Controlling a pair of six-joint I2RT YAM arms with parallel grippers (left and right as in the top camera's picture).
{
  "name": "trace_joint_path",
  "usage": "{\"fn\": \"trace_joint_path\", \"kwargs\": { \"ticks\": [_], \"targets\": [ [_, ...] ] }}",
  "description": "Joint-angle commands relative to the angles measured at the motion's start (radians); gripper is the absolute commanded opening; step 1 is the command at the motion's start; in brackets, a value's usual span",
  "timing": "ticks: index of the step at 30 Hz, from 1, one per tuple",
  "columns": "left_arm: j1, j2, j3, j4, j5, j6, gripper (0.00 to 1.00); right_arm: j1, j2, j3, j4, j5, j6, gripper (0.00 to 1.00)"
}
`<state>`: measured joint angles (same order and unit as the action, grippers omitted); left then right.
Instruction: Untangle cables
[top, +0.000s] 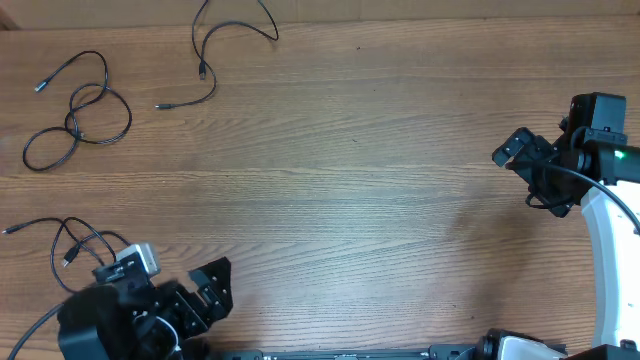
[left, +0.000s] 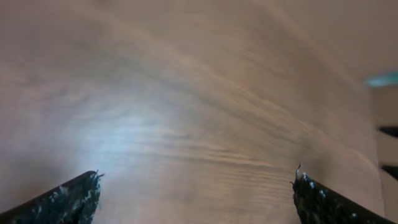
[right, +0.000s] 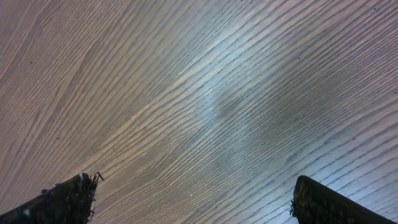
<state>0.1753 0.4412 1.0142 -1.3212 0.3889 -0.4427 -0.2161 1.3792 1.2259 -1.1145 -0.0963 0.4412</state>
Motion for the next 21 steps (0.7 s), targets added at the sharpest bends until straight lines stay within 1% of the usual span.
{"fn": "trace_joint_path", "kwargs": {
  "ticks": [1,7,12,17,21],
  "targets": [
    [-0.085,-0.068,-0.044,0.090,-0.008,-0.007,0.99,-0.004,-0.002,0.021,0.006,0.010,0.000,1.00],
    [-0.100,-0.246,-0.216,0.303,-0.003,-0.007,1.00,-0.004,-0.002,0.021,0.006,0.010,0.000,1.00],
    [-0.124,-0.376,-0.351,0.418,-0.024,-0.006,0.99,-0.004,-0.002,0.021,0.006,0.010,0.000,1.00],
    [-0.151,-0.439,-0.489,0.557,-0.117,-0.006,1.00,-0.004,-0.002,0.021,0.006,0.010,0.000,1.00],
    [-0.169,-0.438,-0.629,0.761,-0.163,0.024,1.00,-0.004,-0.002,0.021,0.006,0.010,0.000,1.00]
  ]
}}
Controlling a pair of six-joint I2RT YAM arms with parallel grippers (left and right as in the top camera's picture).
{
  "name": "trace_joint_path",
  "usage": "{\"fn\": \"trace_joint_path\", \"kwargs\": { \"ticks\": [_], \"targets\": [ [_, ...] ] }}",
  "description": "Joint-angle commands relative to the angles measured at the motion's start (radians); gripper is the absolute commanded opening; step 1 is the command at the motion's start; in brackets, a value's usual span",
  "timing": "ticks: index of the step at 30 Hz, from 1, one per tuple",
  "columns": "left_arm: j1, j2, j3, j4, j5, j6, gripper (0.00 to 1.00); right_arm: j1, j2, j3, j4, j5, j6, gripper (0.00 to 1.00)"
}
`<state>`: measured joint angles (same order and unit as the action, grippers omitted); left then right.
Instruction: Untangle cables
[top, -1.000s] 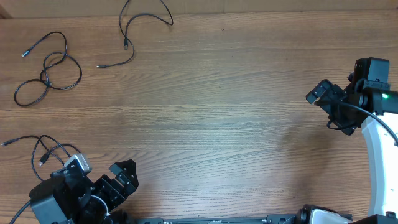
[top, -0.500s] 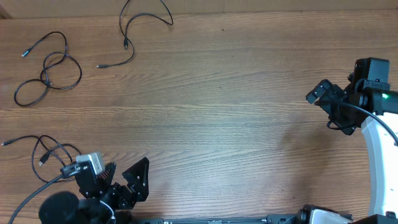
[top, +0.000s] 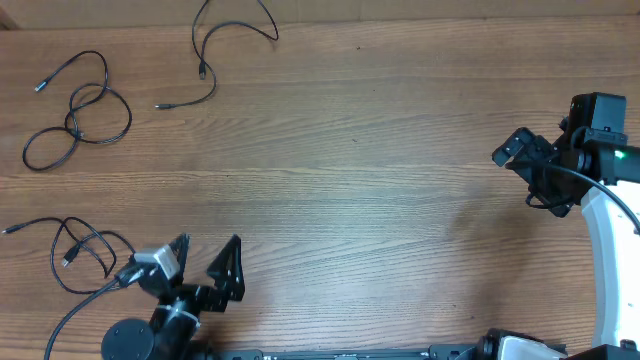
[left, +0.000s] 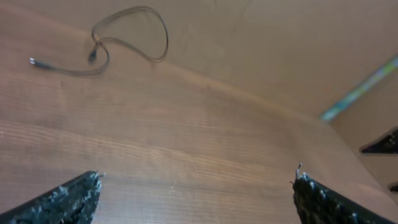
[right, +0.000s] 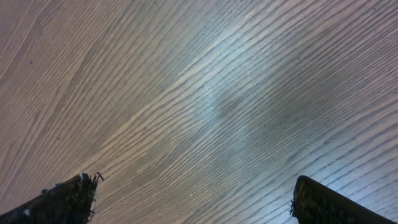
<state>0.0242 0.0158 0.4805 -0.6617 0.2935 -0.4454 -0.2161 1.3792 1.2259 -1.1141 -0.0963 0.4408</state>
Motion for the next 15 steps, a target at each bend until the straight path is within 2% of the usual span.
{"fn": "trace_joint_path", "kwargs": {
  "ticks": [1,5,12,15],
  "targets": [
    [-0.019,-0.012,-0.122,0.144,-0.068,0.042,0.99,-0.004,-0.002,0.021,0.005,0.010,0.001,1.00],
    [-0.020,-0.012,-0.235,0.309,-0.068,0.087,1.00,-0.004,-0.002,0.021,0.005,0.010,0.000,1.00],
    [-0.020,-0.012,-0.330,0.433,-0.071,0.165,1.00,-0.004,-0.002,0.021,0.005,0.010,0.001,1.00],
    [-0.020,-0.012,-0.359,0.475,-0.132,0.180,1.00,-0.004,-0.002,0.021,0.005,0.010,0.001,1.00]
  ]
}}
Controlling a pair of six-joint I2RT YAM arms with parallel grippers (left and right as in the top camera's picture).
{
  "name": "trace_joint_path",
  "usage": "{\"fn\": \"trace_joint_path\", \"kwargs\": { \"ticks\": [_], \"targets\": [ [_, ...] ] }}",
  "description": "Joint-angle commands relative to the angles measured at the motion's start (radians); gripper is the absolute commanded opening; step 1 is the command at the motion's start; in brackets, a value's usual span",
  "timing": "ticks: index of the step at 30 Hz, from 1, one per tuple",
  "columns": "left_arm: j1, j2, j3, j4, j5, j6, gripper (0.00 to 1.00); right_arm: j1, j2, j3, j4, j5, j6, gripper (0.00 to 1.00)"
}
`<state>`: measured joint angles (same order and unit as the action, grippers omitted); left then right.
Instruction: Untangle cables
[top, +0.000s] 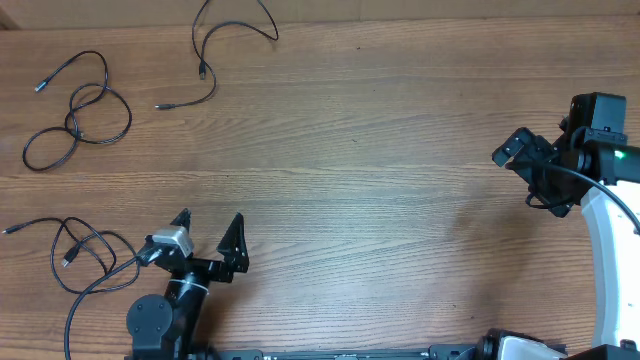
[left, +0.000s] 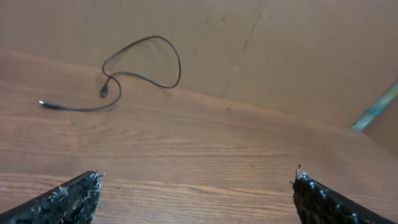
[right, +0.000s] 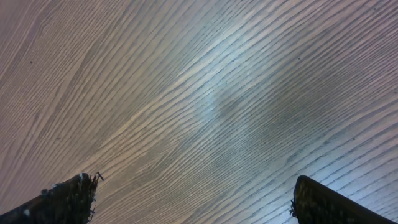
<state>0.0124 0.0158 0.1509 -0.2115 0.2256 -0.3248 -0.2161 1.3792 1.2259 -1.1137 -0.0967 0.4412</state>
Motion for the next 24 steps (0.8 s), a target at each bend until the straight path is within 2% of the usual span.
{"fn": "trace_joint_path", "kwargs": {
  "ticks": [1,9,20,24],
  "targets": [
    [-0.008,-0.012,-0.039,0.039,-0.087,0.060,1.00,-0.004,-0.002,0.021,0.005,0.010,0.000,1.00],
    [-0.008,-0.012,-0.094,0.112,-0.235,0.069,1.00,-0.004,-0.002,0.021,0.005,0.010,0.000,1.00],
    [-0.027,-0.012,-0.146,0.131,-0.225,0.226,1.00,-0.004,-0.002,0.021,0.005,0.010,0.000,1.00],
    [-0.043,-0.012,-0.145,0.130,-0.213,0.244,0.99,-0.004,-0.002,0.021,0.005,0.010,0.000,1.00]
  ]
}}
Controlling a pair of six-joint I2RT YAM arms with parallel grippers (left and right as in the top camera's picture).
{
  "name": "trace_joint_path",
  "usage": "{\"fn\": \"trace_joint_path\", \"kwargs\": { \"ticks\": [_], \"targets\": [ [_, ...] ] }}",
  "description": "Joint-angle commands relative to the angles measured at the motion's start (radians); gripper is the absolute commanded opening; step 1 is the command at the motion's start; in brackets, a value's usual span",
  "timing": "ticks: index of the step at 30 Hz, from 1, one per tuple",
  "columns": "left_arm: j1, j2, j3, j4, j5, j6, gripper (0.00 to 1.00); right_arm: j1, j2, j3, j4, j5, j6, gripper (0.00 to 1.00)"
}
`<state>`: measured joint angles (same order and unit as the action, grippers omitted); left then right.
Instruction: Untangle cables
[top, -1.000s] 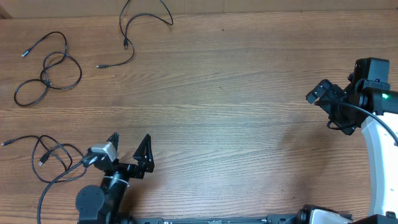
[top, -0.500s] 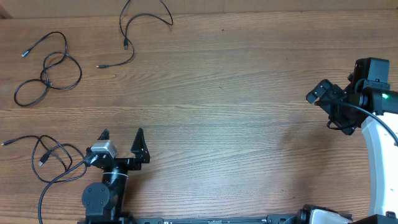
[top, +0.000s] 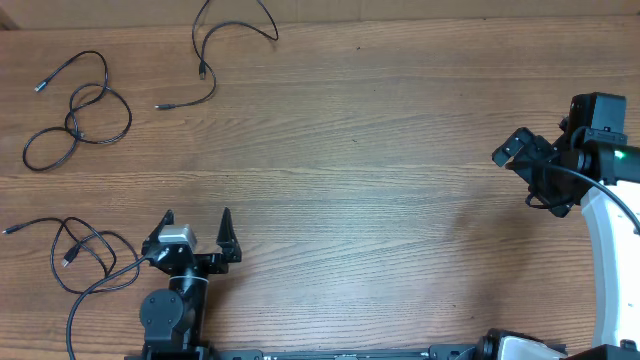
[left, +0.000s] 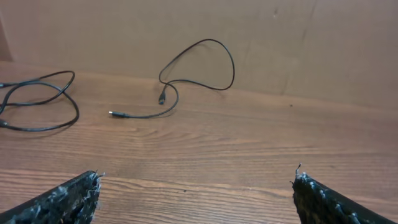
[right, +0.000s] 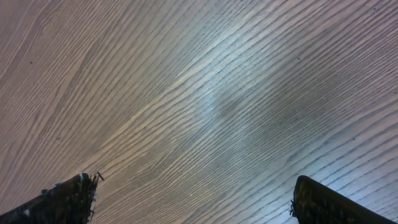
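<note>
Three black cables lie apart on the wooden table. A looped one (top: 76, 118) is at far left, and its end (left: 76, 112) shows in the left wrist view. A single curved cable (top: 212, 88) (left: 232, 62) lies at the far edge. A third cable (top: 97, 237) is at the near left. My left gripper (top: 196, 216) (left: 196, 180) is open just right of that third cable, empty, and faces the far edge. At the right edge my right gripper (top: 520, 178) (right: 193, 186) is open over bare wood, holding nothing.
A brown cardboard wall (left: 280, 37) stands behind the table's far edge. The left arm's own lead (top: 75, 305) runs along the near left corner, beside the third cable. The right arm's white body (top: 605, 230) fills the right edge.
My left gripper has moved a little farther from the near edge and turned left. Its wrist view now takes in the looped cable as well as the curved one. The right arm and cables are unmoved.
At first my left arm was folded low at the near left corner, its camera close on blurred wood. Then it pointed across the table toward the far right. It has turned leftward at each moment since, bringing the far cables into view. My right arm stayed still.
</note>
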<state>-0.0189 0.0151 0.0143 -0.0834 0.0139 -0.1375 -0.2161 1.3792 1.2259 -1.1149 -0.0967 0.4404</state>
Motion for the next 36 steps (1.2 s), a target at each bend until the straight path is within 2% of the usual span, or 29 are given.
{"fn": "trace_joint_path", "kwargs": {
  "ticks": [1,36],
  "targets": [
    [-0.015,-0.011,-0.009,0.002,0.005,0.061,1.00,-0.004,-0.002,0.021,0.006,0.010,0.001,1.00],
    [-0.021,-0.011,-0.009,0.006,0.004,0.071,1.00,-0.004,-0.004,0.021,0.006,0.010,0.001,1.00]
  ]
}}
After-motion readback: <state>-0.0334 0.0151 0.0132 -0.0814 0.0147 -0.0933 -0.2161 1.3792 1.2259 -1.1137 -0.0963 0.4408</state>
